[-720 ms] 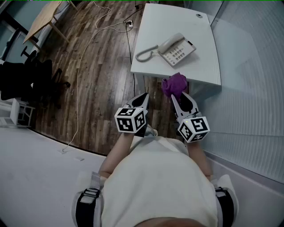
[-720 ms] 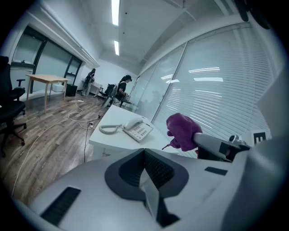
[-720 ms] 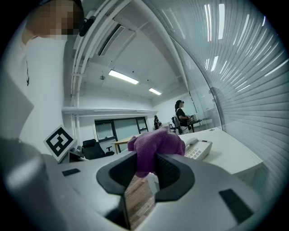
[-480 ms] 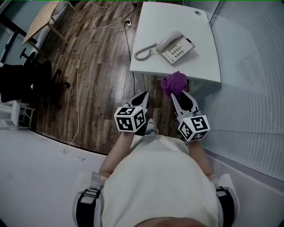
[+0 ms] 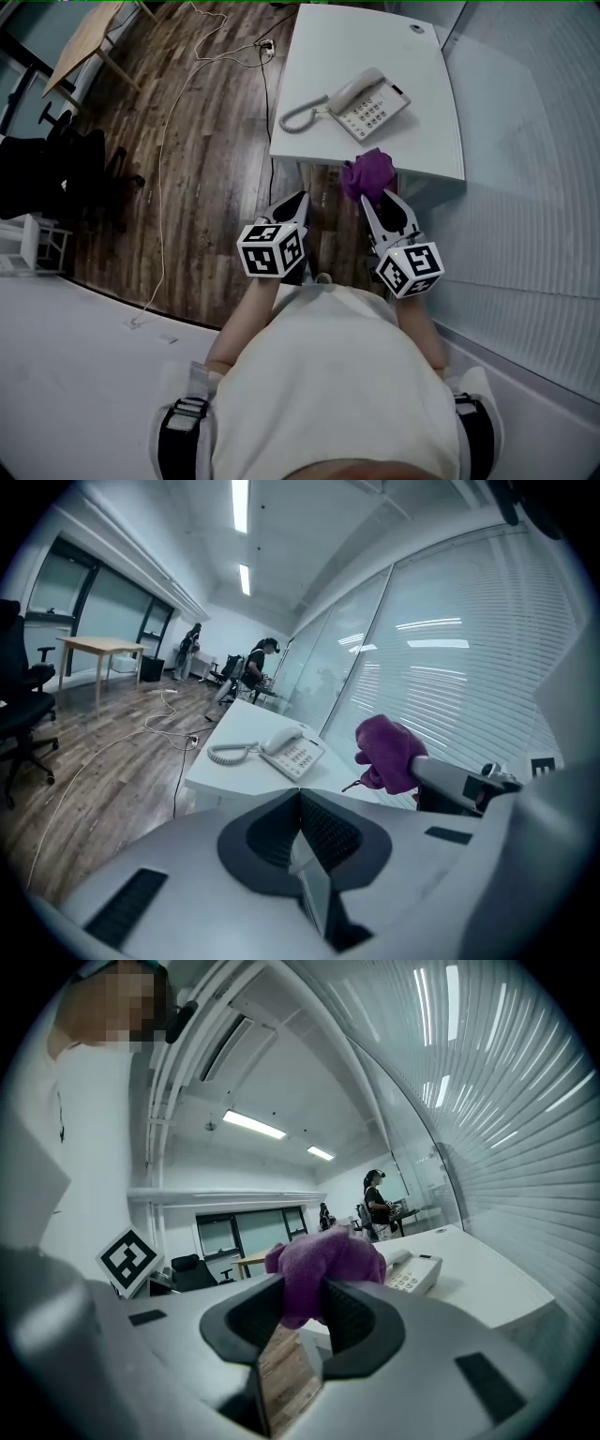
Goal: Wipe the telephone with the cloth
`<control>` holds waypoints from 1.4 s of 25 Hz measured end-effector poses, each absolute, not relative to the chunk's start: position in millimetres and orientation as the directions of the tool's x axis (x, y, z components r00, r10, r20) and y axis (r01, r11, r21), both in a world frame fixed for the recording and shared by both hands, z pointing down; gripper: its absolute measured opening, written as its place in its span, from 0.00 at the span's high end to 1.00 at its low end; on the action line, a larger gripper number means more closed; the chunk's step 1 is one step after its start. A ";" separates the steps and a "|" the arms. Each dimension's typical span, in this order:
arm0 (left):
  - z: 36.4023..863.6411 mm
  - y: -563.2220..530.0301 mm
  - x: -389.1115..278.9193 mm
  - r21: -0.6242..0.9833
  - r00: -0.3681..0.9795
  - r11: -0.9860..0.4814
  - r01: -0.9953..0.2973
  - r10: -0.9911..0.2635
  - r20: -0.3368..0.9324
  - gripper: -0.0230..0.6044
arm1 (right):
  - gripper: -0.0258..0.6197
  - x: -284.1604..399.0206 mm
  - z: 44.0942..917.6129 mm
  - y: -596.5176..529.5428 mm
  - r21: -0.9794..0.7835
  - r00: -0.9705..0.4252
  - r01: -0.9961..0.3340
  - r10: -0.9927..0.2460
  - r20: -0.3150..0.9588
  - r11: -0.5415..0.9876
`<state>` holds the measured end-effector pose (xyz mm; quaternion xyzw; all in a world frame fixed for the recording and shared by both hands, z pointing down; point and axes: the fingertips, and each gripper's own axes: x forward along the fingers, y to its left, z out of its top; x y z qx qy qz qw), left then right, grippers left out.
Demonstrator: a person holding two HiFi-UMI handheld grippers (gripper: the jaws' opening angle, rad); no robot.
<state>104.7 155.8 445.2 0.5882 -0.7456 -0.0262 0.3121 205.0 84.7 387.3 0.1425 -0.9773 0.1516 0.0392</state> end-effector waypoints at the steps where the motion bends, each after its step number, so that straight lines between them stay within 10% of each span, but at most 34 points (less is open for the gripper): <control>1: 445.2 152.9 99.9 0.403 -0.117 0.310 -0.861 -0.893 0.435 0.93 | 0.76 201.6 388.1 80.8 -0.286 -0.956 -0.293 -0.269 0.121 0.912; 35: 457.1 -33.5 -115.0 0.429 0.138 0.072 -0.900 -0.888 0.438 0.93 | 0.76 -12.3 394.4 -77.5 -0.255 -0.866 -0.499 -0.464 0.187 0.828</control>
